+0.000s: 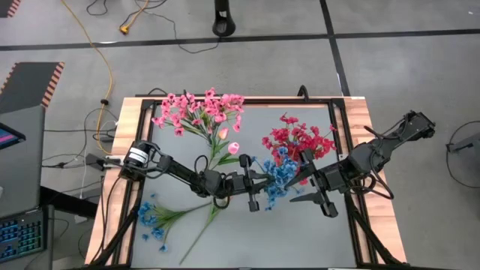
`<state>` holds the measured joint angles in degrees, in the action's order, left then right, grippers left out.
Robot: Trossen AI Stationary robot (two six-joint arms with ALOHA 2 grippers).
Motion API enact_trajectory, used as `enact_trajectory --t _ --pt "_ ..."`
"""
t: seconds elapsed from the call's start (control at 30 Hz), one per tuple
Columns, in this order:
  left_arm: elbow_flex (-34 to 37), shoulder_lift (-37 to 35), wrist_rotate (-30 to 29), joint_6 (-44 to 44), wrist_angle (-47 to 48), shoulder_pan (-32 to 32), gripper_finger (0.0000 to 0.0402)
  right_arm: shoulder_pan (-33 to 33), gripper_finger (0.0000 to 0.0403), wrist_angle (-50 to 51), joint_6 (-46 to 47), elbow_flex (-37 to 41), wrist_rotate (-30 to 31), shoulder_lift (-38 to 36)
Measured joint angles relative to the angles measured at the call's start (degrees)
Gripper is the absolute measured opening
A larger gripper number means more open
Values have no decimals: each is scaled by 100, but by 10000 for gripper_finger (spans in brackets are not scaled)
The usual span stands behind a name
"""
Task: Sort flowers into vase by color
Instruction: Put the right blue flowers into the bottom transparent vase
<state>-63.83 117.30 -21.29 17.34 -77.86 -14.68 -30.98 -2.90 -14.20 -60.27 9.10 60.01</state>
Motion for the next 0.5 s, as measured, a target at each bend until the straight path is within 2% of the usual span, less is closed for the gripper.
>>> enact_trajectory --t 0.3,0.5 --pt "0 -9 -198 21 -216 -90 80 0 195 -5 2 0 1 0" --pt "0 -10 -1045 317 -272 -287 148 0 195 -9 11 0 1 0"
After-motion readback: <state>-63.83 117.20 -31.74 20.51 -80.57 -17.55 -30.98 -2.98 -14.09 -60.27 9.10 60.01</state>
